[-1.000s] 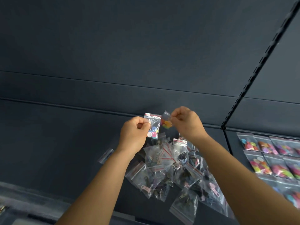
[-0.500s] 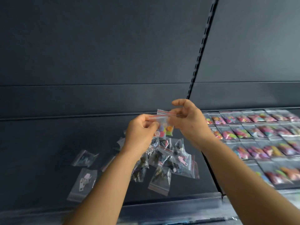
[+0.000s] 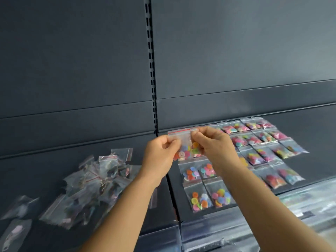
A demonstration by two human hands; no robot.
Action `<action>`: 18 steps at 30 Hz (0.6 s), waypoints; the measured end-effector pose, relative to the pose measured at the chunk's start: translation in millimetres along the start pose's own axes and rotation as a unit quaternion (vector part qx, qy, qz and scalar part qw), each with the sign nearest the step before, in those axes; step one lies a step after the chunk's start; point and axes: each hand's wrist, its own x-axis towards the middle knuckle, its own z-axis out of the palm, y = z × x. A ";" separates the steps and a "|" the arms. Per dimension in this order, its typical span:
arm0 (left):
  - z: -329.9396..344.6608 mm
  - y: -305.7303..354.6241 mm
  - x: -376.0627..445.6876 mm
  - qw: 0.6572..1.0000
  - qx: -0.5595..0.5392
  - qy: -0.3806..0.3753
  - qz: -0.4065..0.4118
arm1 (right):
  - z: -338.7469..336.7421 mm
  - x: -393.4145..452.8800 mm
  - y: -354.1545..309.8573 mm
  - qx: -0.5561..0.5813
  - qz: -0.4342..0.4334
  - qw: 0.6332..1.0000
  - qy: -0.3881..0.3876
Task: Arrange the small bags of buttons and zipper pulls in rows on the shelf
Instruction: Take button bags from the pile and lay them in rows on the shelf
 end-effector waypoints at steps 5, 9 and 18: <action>85.6 0.5 8.4 0.998 0.048 0.030 0.004 | -83.8 16.5 5.5 -0.015 0.018 1.000 0.000; 153.6 0.6 6.4 0.994 0.099 0.040 0.002 | -151.4 25.3 9.6 -0.022 0.020 1.000 -0.002; 265.6 2.3 -2.1 0.984 0.170 0.047 0.039 | -274.2 29.1 15.2 -0.054 0.030 0.998 0.021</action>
